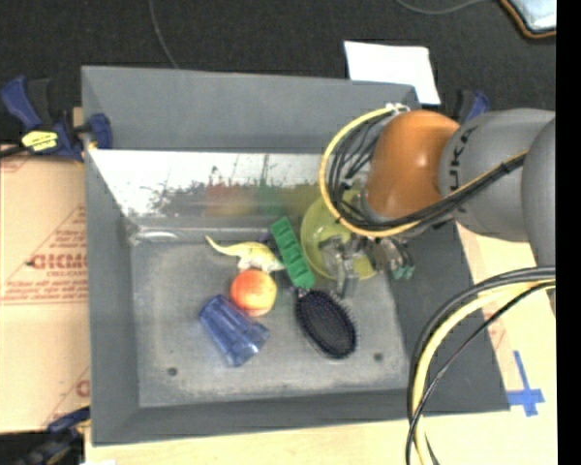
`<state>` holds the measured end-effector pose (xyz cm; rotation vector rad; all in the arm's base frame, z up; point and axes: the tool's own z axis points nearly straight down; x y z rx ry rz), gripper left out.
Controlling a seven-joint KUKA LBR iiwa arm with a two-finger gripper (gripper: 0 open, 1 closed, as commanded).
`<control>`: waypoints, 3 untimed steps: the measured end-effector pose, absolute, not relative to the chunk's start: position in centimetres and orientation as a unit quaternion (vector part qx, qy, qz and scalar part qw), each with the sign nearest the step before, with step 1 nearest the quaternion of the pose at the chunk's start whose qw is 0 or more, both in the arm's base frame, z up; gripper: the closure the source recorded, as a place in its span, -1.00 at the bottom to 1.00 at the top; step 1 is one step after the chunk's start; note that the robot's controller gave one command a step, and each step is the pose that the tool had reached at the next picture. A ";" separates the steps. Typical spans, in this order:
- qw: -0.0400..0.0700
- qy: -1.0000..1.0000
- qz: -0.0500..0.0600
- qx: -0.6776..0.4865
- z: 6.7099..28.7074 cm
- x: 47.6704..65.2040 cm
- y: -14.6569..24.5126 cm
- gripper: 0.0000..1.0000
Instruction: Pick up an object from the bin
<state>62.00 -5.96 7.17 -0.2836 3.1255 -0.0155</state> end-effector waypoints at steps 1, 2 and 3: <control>-0.005 0.998 -0.003 -0.065 6.8 62.9 -6.0 1.00; -0.005 0.995 -0.005 -0.095 6.9 63.1 -5.0 1.00; -0.015 0.998 -0.003 -0.057 6.7 63.8 -4.4 1.00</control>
Offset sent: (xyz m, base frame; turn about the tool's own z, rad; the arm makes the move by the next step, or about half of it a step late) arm 0.0138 0.0179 -0.0017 -0.0412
